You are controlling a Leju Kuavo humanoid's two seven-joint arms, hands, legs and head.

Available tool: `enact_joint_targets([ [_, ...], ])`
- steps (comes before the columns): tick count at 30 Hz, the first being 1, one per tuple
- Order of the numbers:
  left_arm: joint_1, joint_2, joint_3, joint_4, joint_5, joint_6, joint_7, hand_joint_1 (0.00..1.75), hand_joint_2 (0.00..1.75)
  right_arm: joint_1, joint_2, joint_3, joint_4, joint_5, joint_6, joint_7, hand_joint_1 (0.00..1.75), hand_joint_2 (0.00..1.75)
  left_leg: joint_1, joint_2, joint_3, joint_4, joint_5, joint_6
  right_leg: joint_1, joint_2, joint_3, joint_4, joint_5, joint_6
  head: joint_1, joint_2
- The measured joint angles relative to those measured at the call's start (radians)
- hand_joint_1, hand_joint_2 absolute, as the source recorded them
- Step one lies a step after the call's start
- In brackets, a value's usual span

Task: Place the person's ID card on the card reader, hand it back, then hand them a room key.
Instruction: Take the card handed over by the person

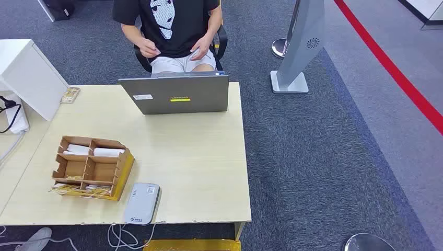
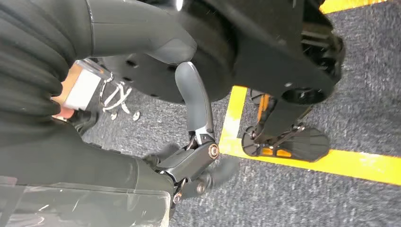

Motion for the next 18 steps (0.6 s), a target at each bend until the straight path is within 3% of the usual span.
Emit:
enact_joint_targets([
  [8,-0.034,-0.018,0.182,0.021,-0.128,0.004,-0.011,0.00,1.75,-0.056,-0.003,0.106,0.017,-0.047,-0.002,0.022,0.00,1.75,0.000,0.000,0.000,0.000,0.000,0.000,0.000,0.000,0.000,0.000,0.000,0.000,0.000,0.000],
  [11,-0.048,-0.027,0.275,0.032,-0.162,0.000,-0.039,0.00,1.75,-0.075,-0.006,0.146,0.025,-0.067,-0.007,0.026,0.00,0.44,0.000,0.000,0.000,0.000,0.000,0.000,0.000,0.000,0.000,0.000,0.000,0.000,0.000,0.000],
  [12,-0.053,-0.029,0.306,0.036,-0.171,-0.003,-0.052,0.00,1.75,-0.081,-0.007,0.158,0.028,-0.073,-0.008,0.027,0.00,0.44,0.000,0.000,0.000,0.000,0.000,0.000,0.000,0.000,0.000,0.000,0.000,0.000,0.000,0.000],
  [15,-0.068,-0.038,0.397,0.048,-0.191,-0.020,-0.100,0.00,1.75,-0.096,-0.011,0.190,0.036,-0.092,-0.013,0.028,0.00,1.75,0.000,0.000,0.000,0.001,0.000,0.000,0.000,0.000,0.000,0.000,0.000,0.000,0.000,0.000],
  [18,-0.082,-0.046,0.484,0.059,-0.207,-0.045,-0.161,0.00,1.75,-0.107,-0.013,0.212,0.046,-0.117,-0.020,0.025,0.00,1.75,0.000,0.000,0.000,0.001,0.000,0.000,0.000,0.000,0.000,0.000,0.000,0.000,0.000,0.000],
])
